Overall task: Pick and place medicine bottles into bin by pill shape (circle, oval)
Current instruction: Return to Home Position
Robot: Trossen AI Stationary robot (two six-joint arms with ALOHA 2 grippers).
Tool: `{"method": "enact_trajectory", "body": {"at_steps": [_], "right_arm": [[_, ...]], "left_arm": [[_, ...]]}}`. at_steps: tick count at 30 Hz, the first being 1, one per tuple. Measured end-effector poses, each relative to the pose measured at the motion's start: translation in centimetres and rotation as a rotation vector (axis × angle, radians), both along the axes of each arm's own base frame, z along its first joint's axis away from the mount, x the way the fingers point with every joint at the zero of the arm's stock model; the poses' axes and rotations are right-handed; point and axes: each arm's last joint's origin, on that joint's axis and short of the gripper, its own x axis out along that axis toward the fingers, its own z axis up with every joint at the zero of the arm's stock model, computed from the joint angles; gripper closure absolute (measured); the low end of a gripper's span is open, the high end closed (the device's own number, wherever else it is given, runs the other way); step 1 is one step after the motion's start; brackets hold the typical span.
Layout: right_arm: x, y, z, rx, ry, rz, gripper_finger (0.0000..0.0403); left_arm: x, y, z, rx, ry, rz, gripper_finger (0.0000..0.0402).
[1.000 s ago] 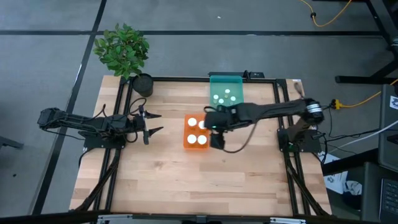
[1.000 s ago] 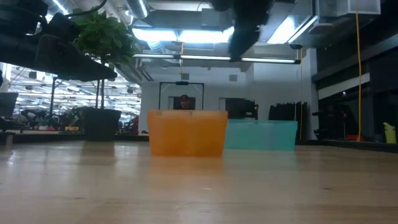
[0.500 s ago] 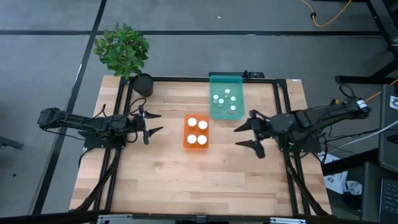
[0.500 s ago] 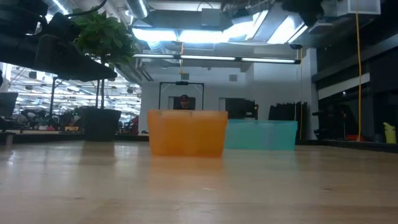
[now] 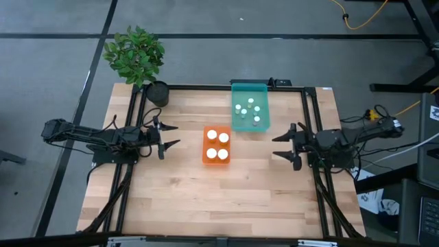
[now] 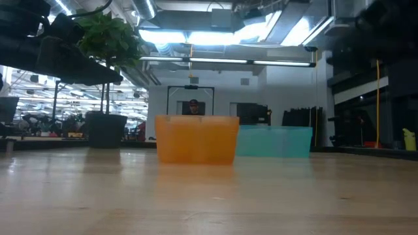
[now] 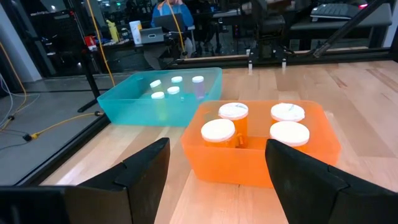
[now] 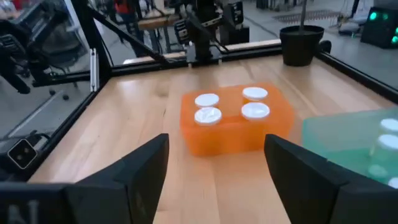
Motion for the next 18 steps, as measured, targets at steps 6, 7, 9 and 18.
{"method": "enact_trajectory", "body": {"at_steps": [6, 7, 9, 18], "right_arm": [[-0.9, -0.2, -4.2, 0.010, -0.120, 0.005, 0.0137], [-1.0, -0.3, -4.4, 0.011, -0.138, 0.005, 0.0137], [-1.2, -0.3, -4.3, -0.014, -0.149, 0.016, 0.0137], [-1.4, -0.2, -4.0, -0.342, -0.158, 0.109, 0.0137]], "left_arm": [[0.0, 0.0, 0.0, 0.000, 0.000, 0.000, 0.0145], [0.0, 0.0, 0.0, 0.000, 0.000, 0.000, 0.0145], [0.0, 0.0, 0.0, 0.000, 0.000, 0.000, 0.0145], [0.0, 0.0, 0.0, 0.000, 0.000, 0.000, 0.0145]]}}
